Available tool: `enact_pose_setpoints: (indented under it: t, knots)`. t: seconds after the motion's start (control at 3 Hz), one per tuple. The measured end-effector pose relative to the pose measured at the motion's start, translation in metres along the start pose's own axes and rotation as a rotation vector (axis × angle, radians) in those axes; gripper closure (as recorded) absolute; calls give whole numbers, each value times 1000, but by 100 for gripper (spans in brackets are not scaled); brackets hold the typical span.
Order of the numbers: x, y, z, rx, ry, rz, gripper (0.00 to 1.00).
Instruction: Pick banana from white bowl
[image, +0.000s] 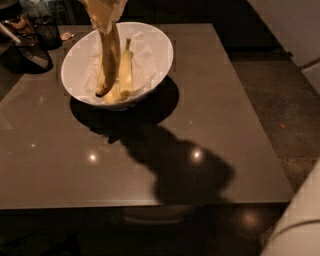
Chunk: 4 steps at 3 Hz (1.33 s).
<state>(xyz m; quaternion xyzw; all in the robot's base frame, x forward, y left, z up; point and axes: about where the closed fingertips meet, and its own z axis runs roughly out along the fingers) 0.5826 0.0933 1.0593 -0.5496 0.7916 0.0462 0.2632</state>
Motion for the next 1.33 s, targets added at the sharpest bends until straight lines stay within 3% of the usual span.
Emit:
enact_pose_setpoints:
  t: [0.33, 1.0, 1.33]
  knots:
    - [10, 14, -10, -27, -6, 26, 100]
    - [48, 50, -26, -68, -8, 144, 100]
    - [50, 51, -24, -70, -3, 146, 100]
